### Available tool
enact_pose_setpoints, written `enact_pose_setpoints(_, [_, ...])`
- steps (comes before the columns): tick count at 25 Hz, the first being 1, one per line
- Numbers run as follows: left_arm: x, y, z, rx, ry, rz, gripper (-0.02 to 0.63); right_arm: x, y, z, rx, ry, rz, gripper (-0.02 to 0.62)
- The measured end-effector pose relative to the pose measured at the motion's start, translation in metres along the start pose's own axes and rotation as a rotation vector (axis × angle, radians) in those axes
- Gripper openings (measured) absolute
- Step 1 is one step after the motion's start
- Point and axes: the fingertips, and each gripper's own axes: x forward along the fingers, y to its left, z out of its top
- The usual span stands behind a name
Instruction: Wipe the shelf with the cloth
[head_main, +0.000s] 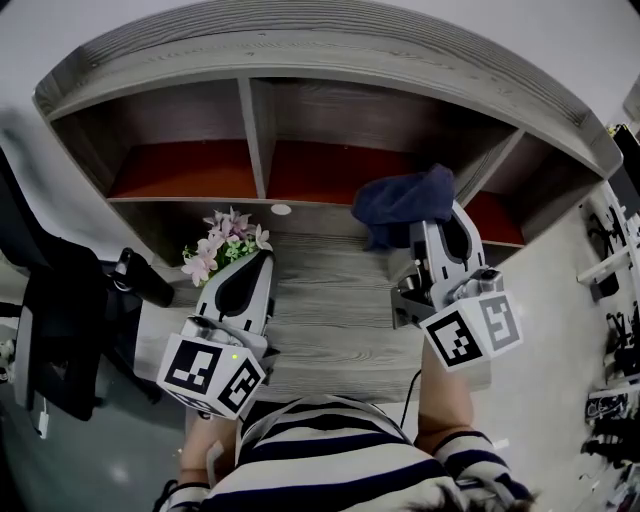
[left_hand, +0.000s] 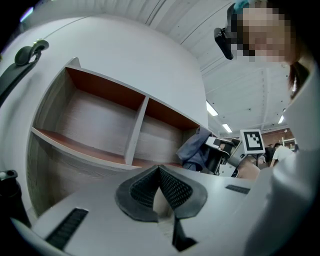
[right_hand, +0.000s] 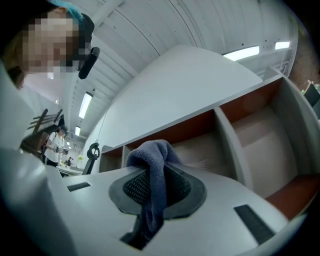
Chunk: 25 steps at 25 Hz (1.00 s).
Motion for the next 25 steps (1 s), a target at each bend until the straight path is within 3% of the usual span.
enact_pose_setpoints(7, [-0.023, 0.024, 0.003, 0.000, -0.012, 0.092, 0.017, 0.036, 0.064, -0.029, 0.014, 0.057, 0.184, 0.058])
enact_pose_setpoints(14, [-0.041, 0.040, 0.004, -0.003, -0.017, 0.160, 0.017, 0.063, 0.106, -0.063, 0.003, 0.101, 0.282, 0.058])
enact_pose_setpoints(20, [-0.046, 0.044, 0.003, -0.004, -0.016, 0.175, 0.017, 0.083, 0.121, -0.102, -0.256, 0.175, 0.260, 0.058])
enact_pose_setpoints(25, [-0.044, 0.043, 0.002, -0.005, -0.011, 0.165, 0.017, 0.089, 0.117, -0.123, -0.385, 0.251, 0.215, 0.058])
